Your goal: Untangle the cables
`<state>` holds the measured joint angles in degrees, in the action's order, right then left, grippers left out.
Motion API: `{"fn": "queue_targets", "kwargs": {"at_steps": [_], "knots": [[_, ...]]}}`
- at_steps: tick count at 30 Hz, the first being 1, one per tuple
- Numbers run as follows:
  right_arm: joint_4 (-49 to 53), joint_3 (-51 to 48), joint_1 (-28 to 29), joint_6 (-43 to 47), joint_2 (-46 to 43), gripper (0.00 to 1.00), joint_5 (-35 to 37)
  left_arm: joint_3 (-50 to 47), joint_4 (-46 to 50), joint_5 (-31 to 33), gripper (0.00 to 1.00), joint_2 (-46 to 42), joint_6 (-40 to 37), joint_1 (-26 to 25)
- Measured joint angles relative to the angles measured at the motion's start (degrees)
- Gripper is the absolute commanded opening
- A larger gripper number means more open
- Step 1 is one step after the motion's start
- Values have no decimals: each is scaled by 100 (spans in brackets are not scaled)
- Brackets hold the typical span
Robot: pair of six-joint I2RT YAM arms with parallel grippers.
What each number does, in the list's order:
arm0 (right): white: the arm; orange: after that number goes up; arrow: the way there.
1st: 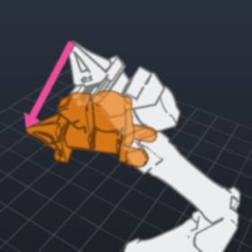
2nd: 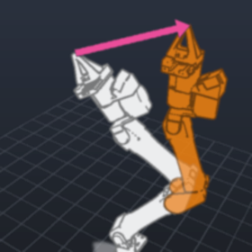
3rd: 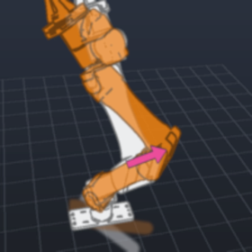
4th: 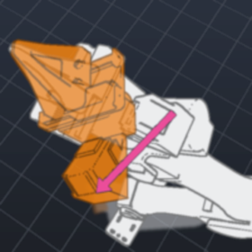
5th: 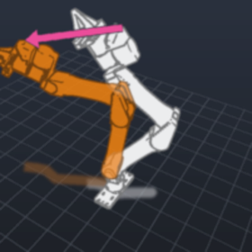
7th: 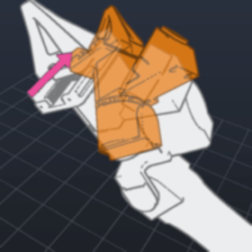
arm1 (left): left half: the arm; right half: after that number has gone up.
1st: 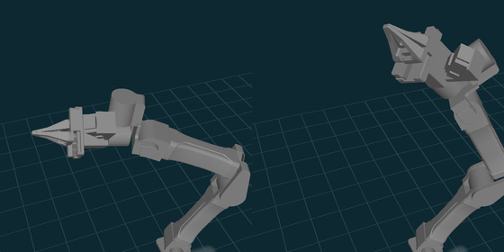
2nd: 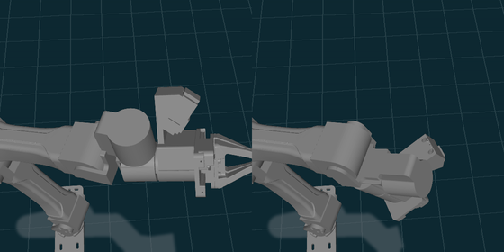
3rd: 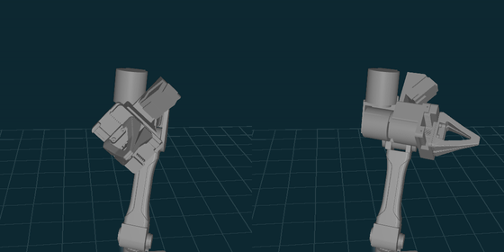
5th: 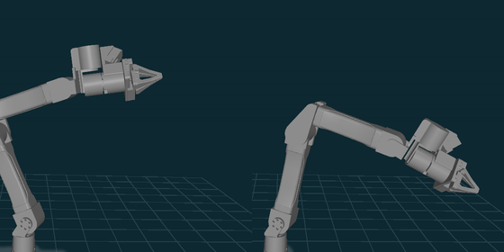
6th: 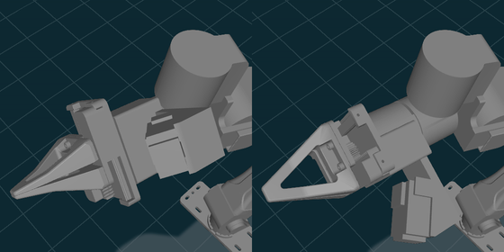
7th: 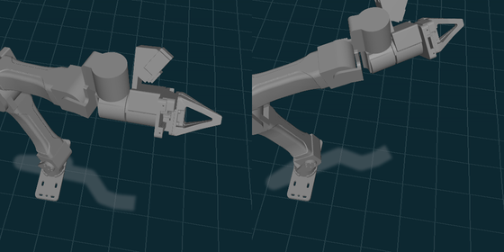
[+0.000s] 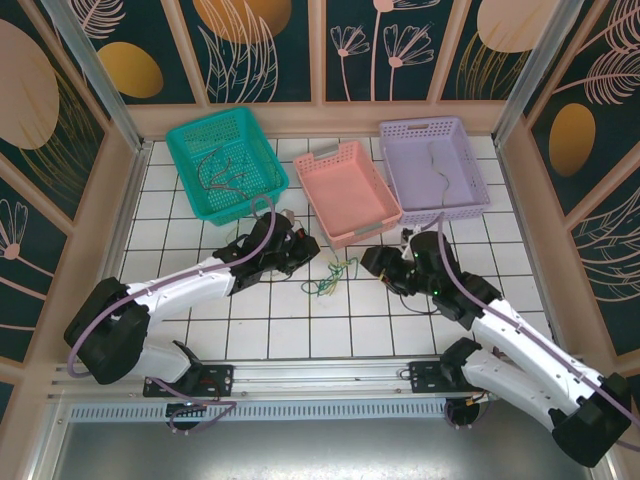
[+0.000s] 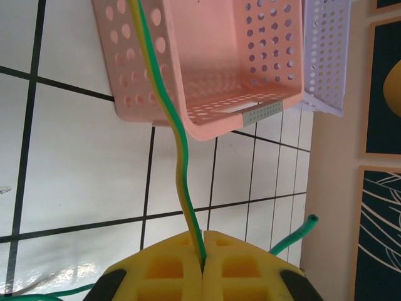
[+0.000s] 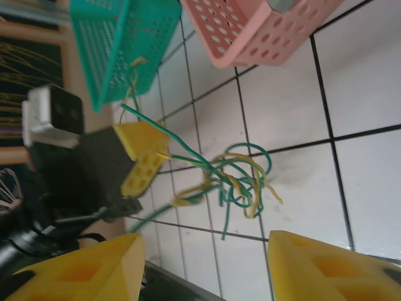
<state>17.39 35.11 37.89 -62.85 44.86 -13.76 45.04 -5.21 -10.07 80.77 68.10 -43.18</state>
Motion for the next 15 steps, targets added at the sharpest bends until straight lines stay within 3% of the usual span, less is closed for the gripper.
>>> {"fn": "queue_targets", "kwargs": {"at_steps": [6, 11, 15], "knots": [[-238, -2, -48, -1156, 258, 60, -85, 144, 37, 0, 0, 0, -109, -83], [-531, -11, -72, -1556, 935, 47, -339, 280, 35, -2, 0, 22, -168, -186], [-697, 0, -72, -1611, 1377, 27, -481, 289, 37, 0, 0, 59, -190, -227]]}}
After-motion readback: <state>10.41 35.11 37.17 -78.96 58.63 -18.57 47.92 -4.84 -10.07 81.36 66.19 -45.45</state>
